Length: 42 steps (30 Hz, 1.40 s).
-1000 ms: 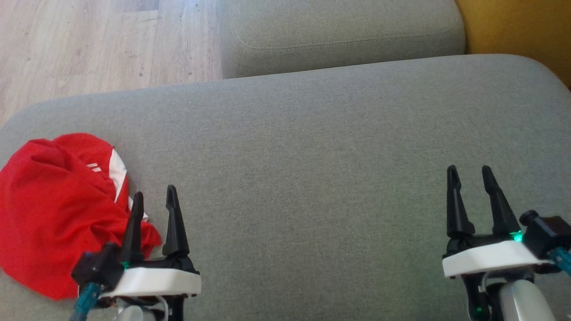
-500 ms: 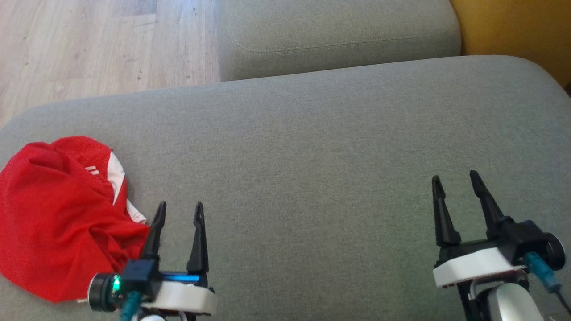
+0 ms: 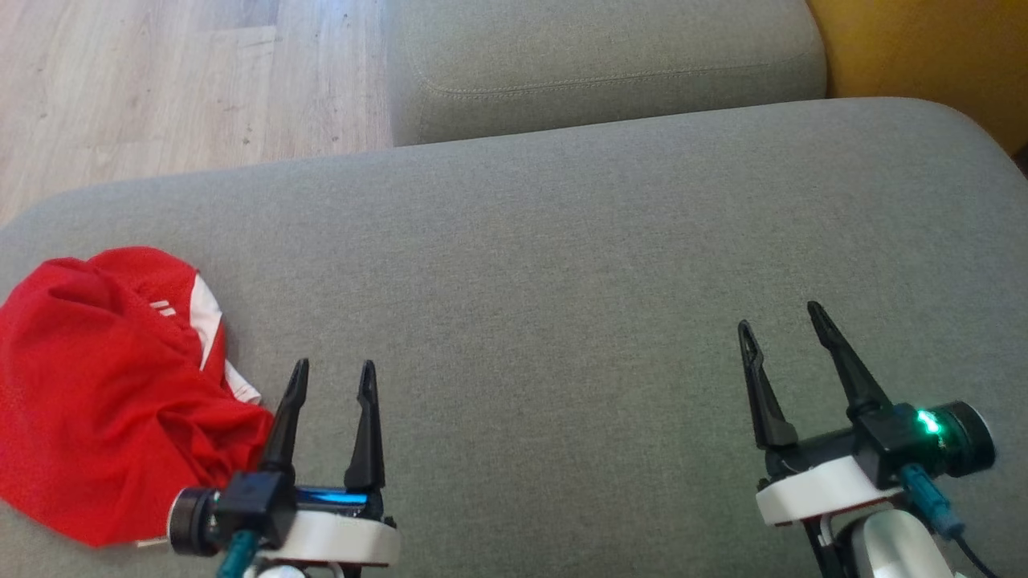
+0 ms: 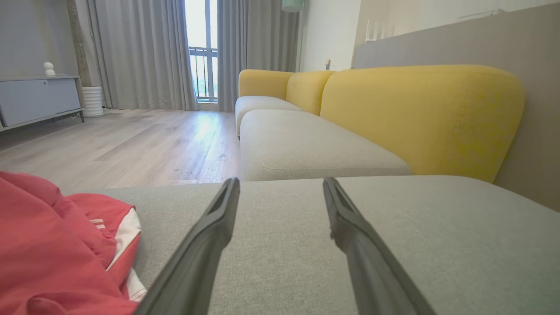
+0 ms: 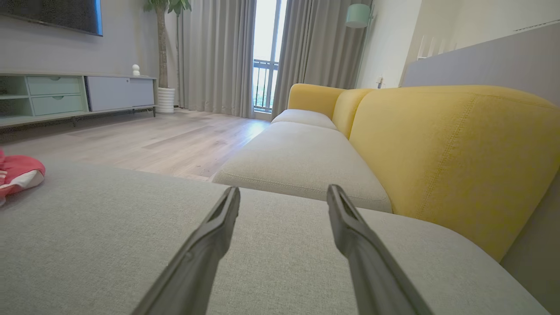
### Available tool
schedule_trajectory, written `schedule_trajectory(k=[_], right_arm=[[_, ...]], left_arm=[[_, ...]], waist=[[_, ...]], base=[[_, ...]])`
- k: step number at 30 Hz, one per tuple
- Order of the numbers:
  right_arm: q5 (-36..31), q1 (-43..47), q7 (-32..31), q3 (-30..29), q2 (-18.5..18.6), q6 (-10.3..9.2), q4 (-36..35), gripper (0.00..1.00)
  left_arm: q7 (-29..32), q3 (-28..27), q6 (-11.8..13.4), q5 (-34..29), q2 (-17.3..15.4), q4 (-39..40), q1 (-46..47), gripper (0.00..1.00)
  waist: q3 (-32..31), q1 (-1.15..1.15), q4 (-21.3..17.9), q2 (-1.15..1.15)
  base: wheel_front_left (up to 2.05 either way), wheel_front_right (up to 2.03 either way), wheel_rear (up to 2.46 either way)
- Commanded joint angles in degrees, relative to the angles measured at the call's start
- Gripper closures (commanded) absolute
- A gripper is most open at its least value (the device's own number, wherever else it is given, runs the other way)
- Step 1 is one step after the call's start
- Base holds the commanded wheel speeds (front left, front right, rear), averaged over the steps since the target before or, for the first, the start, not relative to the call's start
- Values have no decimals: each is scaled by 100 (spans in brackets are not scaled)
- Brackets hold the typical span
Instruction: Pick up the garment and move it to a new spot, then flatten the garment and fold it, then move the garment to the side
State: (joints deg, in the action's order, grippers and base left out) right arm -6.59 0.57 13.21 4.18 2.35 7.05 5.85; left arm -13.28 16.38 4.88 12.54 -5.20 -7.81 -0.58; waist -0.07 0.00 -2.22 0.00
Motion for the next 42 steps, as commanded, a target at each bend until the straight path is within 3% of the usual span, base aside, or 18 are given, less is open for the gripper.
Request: schedule_trajectory(k=[1,10,15,25,37,42], right_arm=[[-43,-154,106,147,52,42,-222,0],[929,-89,179,148,53,44,125,0],[1337,-56,179,195,53,44,417,0],[1243,-108,179,149,53,44,545,0],[1381,-113,179,178,53,44,582,0],[1525,-76,179,359,53,44,608,0]], left_arm=[[-100,-258,-90,-76,28,251,128,0],[-172,-658,-641,166,211,-104,-27,0],[-172,-642,-766,243,228,-446,-26,0],[-172,-637,-429,-59,231,-540,54,0],[-172,-579,-398,73,232,-490,18,0],[-172,-584,-360,126,232,-542,45,0]], waist=[[3,0,-3,0],[-7,0,-30,0],[-27,0,-22,0],[-41,0,-9,0],[-54,0,67,0],[-80,0,346,0]], base=[[0,0,0],[0,0,0],[0,0,0],[0,0,0],[0,0,0],[0,0,0]])
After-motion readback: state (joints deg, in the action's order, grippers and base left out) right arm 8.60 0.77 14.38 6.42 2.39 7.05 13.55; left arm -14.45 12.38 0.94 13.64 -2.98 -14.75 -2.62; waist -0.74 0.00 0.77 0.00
